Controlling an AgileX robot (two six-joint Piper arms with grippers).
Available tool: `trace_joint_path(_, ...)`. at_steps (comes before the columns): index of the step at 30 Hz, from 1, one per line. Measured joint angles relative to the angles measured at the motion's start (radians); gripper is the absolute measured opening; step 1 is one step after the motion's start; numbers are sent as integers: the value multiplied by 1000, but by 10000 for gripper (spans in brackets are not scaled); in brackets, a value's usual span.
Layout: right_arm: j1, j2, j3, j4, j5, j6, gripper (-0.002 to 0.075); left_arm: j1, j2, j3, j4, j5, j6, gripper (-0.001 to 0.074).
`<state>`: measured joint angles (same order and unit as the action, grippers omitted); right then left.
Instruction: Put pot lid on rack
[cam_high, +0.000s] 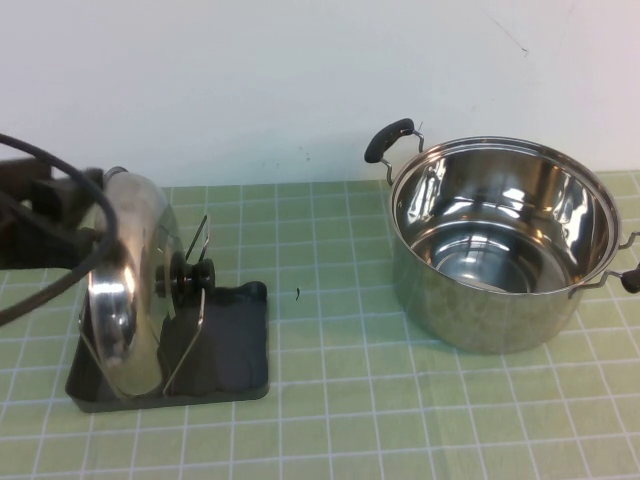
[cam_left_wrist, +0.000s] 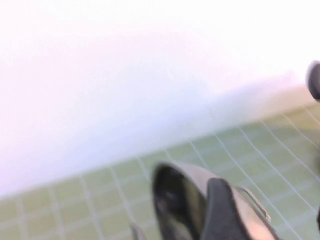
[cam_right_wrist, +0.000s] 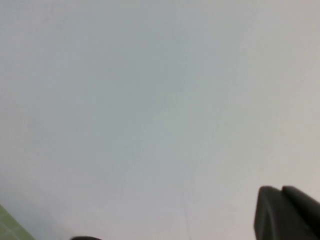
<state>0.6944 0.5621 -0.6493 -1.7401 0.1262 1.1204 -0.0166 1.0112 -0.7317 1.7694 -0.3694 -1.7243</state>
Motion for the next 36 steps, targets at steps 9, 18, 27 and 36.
trace_joint_path(9, 0, 0, 0, 20, 268, -164, 0, 0, -144, 0, -9, 187, 169, 70)
trace_joint_path(18, 0, 4, 0, 308, 720, -734, -1, 0, -160, 0, -331, 661, 415, 3)
trace_joint_path(27, 0, -3, -71, 994, 958, -1186, -1, 0, -164, 8, -1399, 899, 1186, 2)
trace_joint_path(36, 0, -84, -63, 1538, 739, -1482, -1, 0, -347, 210, -2458, 772, 2190, 1)
